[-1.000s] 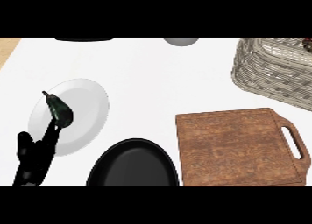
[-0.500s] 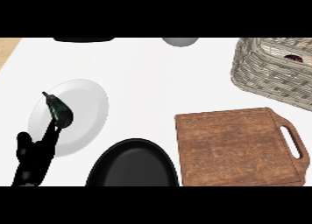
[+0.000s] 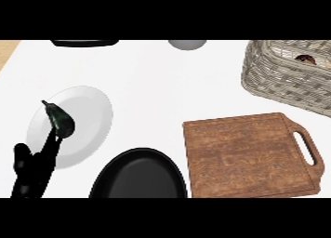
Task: Pick the cupcake from the cutting board and place it in the basket
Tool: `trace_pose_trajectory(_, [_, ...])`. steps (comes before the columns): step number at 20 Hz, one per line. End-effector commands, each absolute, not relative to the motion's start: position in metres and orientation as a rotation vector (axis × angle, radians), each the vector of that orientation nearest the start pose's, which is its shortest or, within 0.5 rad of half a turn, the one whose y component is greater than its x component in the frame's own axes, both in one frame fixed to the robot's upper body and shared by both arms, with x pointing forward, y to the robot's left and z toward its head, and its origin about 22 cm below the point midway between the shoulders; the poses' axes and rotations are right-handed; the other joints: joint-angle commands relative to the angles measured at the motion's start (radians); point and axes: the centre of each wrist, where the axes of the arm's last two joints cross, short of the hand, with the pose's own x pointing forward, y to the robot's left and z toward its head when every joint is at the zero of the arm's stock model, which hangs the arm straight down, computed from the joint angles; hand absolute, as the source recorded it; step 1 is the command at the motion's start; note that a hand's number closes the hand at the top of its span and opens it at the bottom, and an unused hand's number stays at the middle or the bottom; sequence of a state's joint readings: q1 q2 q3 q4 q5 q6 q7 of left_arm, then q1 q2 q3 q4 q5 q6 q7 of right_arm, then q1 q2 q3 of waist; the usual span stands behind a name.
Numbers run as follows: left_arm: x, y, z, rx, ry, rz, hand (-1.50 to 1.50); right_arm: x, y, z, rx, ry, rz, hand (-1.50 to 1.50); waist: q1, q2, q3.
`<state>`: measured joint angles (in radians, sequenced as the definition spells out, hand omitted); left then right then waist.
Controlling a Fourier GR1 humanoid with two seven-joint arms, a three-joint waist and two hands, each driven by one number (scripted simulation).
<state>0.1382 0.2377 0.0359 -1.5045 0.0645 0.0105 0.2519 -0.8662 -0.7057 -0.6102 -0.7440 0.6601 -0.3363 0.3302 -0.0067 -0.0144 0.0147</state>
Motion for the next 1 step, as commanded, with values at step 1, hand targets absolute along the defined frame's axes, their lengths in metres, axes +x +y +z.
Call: trace_pose_trajectory(1, [0.1927, 0.3010, -0.0472, 0.148, -1.003, -0.009, 0.00, 0.3446, -0.4906, 0.2378, -1.267, -1.240, -0.386, -1.50, -0.015, 0.008, -0.015])
